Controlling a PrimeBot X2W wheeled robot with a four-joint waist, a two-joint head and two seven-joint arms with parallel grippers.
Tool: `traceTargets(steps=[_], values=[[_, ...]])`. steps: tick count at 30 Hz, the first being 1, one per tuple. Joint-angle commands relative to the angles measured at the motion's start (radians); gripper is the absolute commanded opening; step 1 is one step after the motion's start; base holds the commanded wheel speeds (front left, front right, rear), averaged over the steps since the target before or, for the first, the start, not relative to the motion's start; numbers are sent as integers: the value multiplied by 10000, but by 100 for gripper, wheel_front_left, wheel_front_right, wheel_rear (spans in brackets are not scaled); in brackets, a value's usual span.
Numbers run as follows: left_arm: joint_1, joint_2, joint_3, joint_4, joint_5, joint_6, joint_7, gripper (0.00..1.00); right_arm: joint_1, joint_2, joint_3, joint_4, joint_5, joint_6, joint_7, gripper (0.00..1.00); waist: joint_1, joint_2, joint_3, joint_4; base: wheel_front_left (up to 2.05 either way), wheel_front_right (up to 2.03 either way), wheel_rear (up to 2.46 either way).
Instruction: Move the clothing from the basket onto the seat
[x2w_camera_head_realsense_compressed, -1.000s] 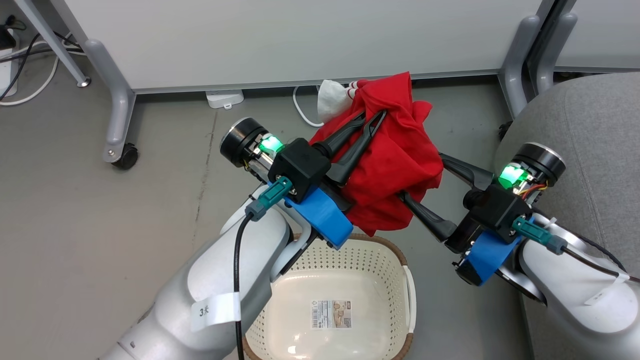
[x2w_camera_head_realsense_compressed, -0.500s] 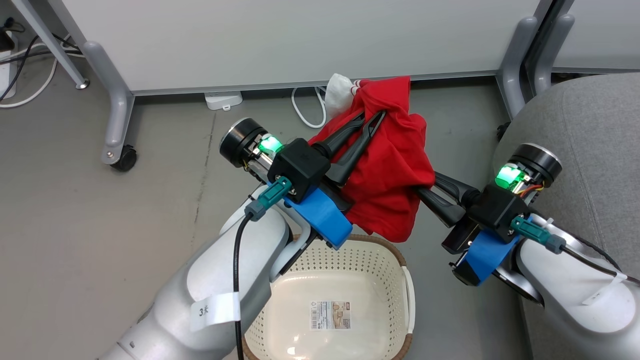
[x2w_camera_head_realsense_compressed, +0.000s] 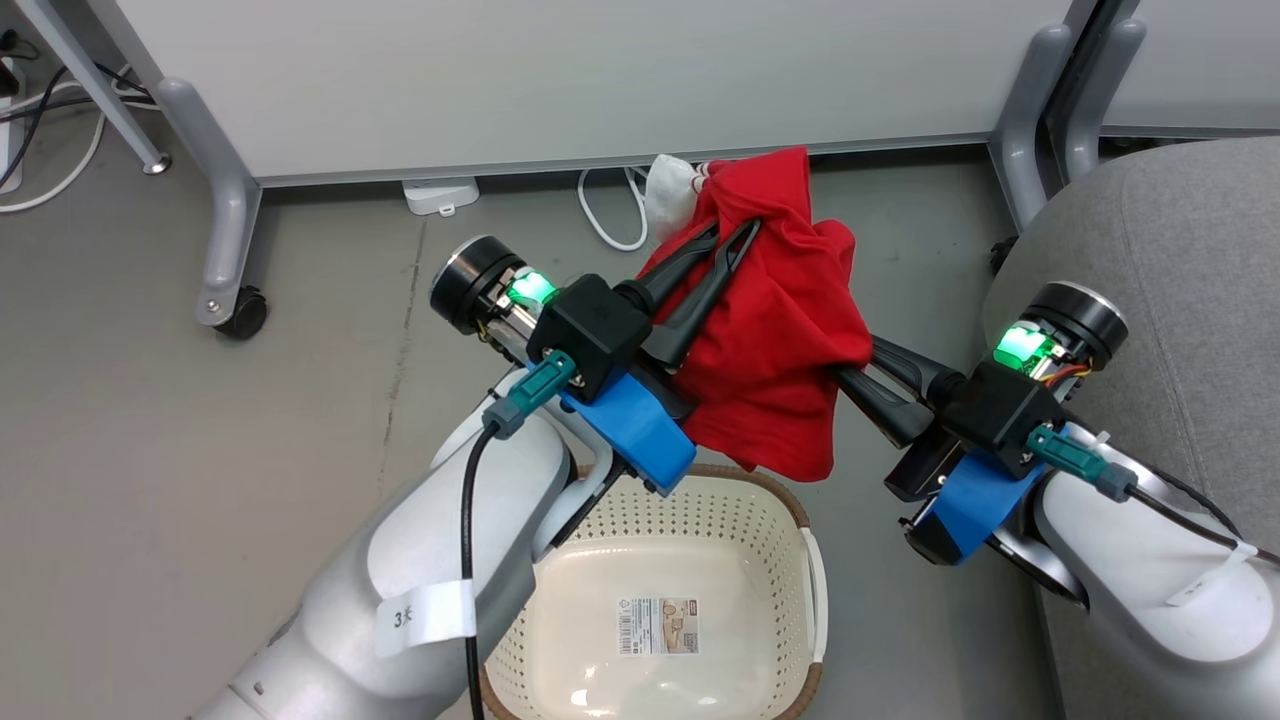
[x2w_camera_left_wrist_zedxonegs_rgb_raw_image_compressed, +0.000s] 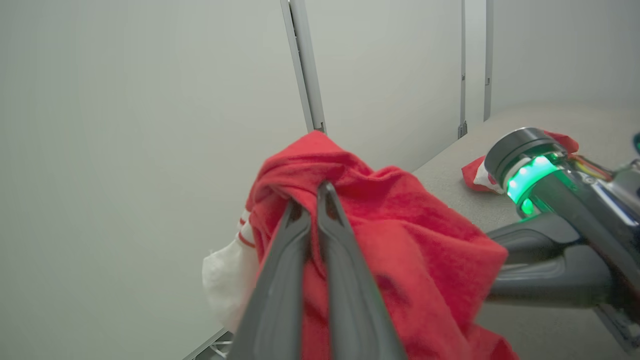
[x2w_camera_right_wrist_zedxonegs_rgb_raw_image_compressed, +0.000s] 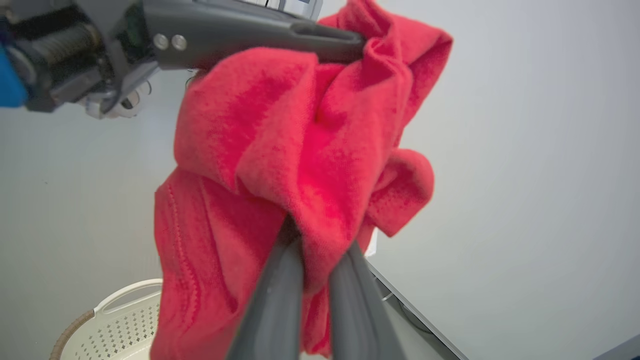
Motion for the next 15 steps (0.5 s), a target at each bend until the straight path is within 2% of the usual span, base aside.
traceTargets(steps=[1,15], values=[[71,31,63,70,68,-14,-51,100,64,68,-47,6,10,1,-6,0,0,0,8,-6,0,0,0],[144,62,249,184,304,-15,-51,100,399,219,-757,-12,-44,1,-9,0,0,0,178,-133,0,0,0]])
